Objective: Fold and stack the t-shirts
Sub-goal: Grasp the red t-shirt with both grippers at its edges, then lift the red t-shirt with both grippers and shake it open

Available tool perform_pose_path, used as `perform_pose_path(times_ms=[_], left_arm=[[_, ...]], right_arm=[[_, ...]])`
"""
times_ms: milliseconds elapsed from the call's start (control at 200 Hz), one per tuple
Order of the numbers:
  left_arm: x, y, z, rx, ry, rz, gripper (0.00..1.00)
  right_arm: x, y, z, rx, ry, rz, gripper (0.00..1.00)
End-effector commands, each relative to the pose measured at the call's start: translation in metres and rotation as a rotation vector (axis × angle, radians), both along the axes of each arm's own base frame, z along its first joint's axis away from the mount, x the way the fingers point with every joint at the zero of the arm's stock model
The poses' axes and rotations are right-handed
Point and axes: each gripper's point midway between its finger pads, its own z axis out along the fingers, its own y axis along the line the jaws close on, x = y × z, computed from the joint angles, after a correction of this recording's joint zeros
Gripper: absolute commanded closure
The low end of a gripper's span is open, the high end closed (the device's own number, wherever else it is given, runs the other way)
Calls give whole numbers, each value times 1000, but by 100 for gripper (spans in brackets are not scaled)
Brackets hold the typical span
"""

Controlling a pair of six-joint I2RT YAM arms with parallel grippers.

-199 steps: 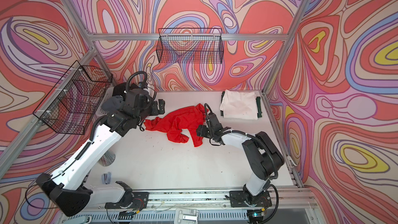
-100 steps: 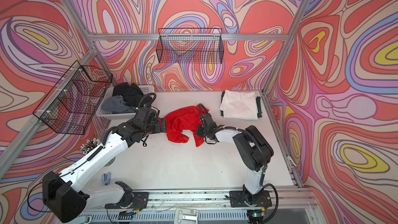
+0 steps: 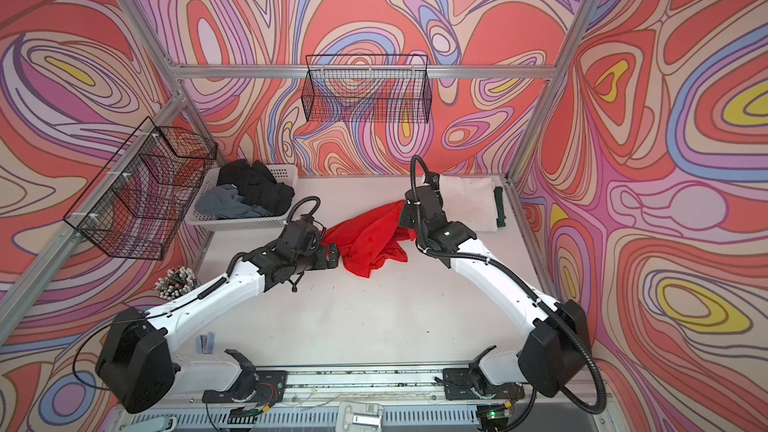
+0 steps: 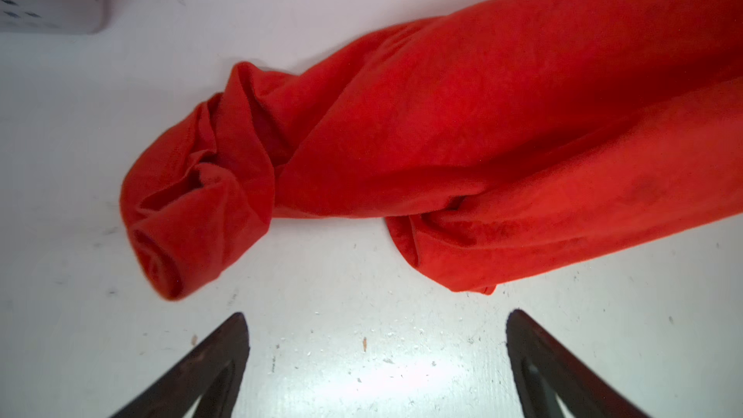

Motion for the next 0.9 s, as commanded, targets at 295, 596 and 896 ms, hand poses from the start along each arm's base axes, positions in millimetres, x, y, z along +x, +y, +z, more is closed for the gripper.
perform_pose_path(times_ms=[295, 596, 896], left_arm=[[-1, -89, -49, -65, 21, -145, 4], [30, -117, -90, 3, 82, -143, 9], [44, -123, -96, 44, 86, -130, 64]], right_arm=[[10, -28, -26, 83, 98, -7, 100], [11, -31, -17, 112, 91, -10, 100], [9, -45, -18, 130, 92, -31, 100]])
